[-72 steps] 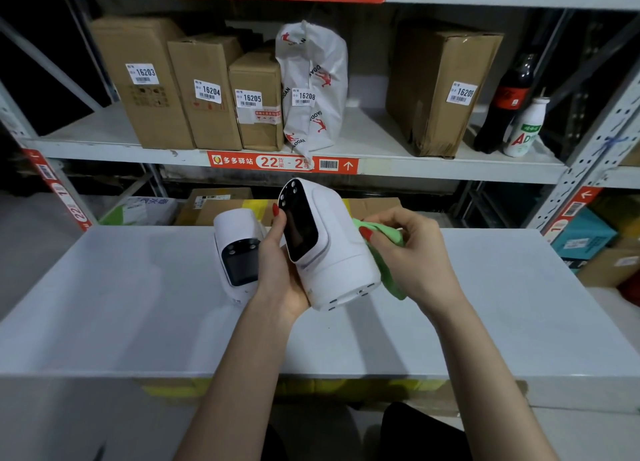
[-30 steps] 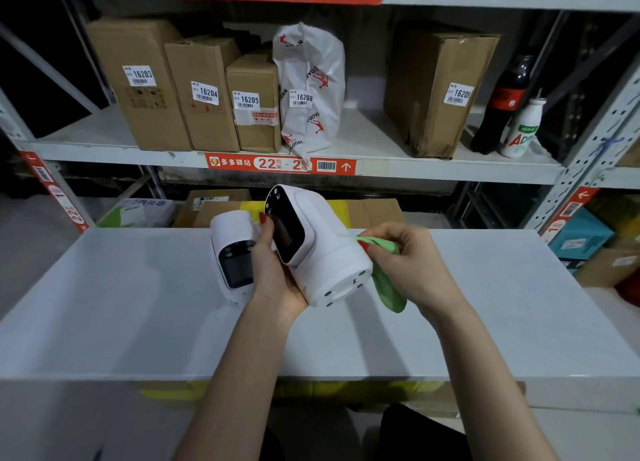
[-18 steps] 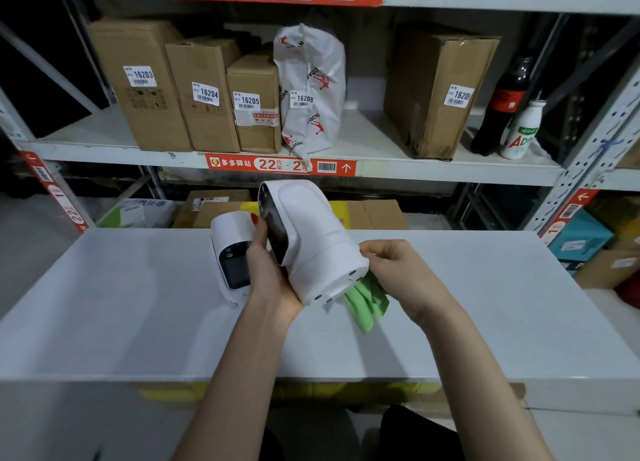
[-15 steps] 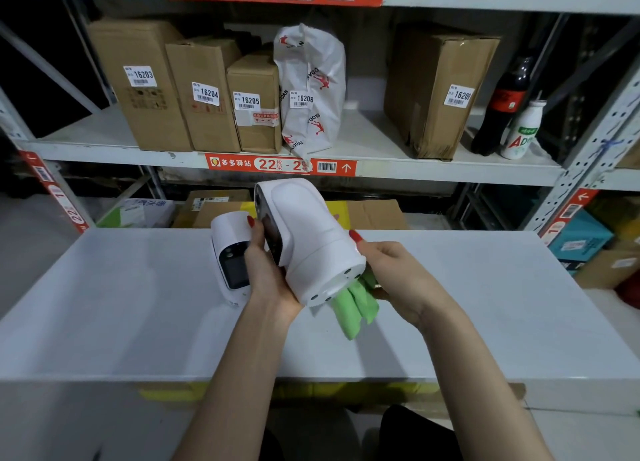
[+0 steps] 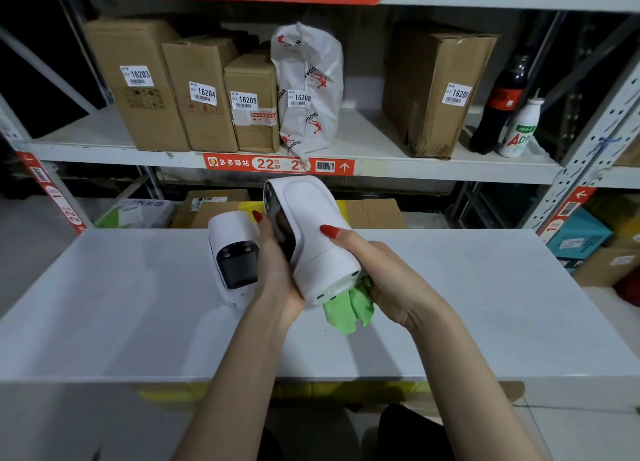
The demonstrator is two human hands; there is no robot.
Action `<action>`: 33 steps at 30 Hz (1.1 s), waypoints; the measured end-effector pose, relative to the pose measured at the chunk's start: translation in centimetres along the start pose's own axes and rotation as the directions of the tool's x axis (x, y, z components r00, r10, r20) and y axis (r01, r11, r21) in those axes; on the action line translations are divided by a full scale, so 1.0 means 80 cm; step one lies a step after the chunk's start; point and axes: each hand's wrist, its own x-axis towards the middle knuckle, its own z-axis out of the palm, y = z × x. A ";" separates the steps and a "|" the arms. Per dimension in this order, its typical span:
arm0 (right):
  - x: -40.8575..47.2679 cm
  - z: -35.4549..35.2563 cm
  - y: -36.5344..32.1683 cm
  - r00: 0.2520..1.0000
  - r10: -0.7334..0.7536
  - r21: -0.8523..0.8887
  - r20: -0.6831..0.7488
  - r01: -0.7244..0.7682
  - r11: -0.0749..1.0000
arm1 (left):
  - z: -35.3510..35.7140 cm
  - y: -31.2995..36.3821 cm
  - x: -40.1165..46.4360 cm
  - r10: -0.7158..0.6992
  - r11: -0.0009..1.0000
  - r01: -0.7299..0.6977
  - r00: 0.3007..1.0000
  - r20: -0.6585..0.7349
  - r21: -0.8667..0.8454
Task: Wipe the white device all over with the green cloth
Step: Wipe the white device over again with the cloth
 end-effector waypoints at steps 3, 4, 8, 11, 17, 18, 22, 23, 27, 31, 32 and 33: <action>-0.004 0.000 -0.002 0.997 -0.016 -0.026 -0.073 0.014 1.000 | 0.002 0.001 0.000 0.027 0.995 -0.031 0.999 0.048 0.091; -0.004 0.000 -0.002 0.994 -0.020 -0.043 -0.111 0.015 0.999 | 0.003 0.002 -0.002 0.040 0.990 -0.050 0.996 0.079 0.130; -0.002 0.003 0.004 0.951 -0.082 -0.209 -0.297 0.019 0.978 | 0.001 -0.001 -0.002 0.072 0.964 -0.109 0.984 0.160 0.241; -0.002 0.006 0.004 0.928 -0.172 -0.349 -0.330 0.049 0.936 | -0.003 -0.001 -0.002 0.034 0.963 -0.081 0.983 0.183 0.257; -0.005 0.003 0.002 0.945 -0.170 -0.389 -0.279 0.051 0.920 | -0.008 0.004 -0.004 0.027 0.985 -0.051 0.988 0.151 0.162; -0.005 0.002 0.002 0.952 -0.151 -0.345 -0.268 0.052 0.937 | -0.008 0.005 -0.003 0.029 0.988 -0.049 0.991 0.134 0.144; 0.002 -0.010 0.006 0.950 -0.135 -0.234 -0.280 0.069 0.970 | -0.012 0.007 -0.002 0.044 0.995 -0.050 0.996 0.072 0.086; 0.004 -0.012 0.008 0.945 -0.160 -0.249 -0.284 0.088 0.964 | -0.013 0.008 -0.001 0.049 0.995 -0.055 0.996 0.068 0.081; 0.014 -0.016 0.019 0.888 -0.305 -0.419 -0.343 0.146 0.896 | -0.016 0.009 0.001 0.079 0.988 -0.086 0.995 0.059 0.125; 0.007 -0.010 0.007 0.729 -0.530 -0.515 -0.434 0.282 0.809 | -0.015 0.004 0.002 0.079 0.960 -0.111 0.988 0.130 0.258; 0.005 -0.008 0.004 0.699 -0.563 -0.488 -0.441 0.340 0.804 | -0.015 0.002 0.001 0.076 0.947 -0.116 0.987 0.143 0.301; 0.003 -0.005 0.001 0.674 -0.591 -0.458 -0.443 0.397 0.796 | -0.014 0.001 0.000 0.070 0.930 -0.118 0.986 0.148 0.347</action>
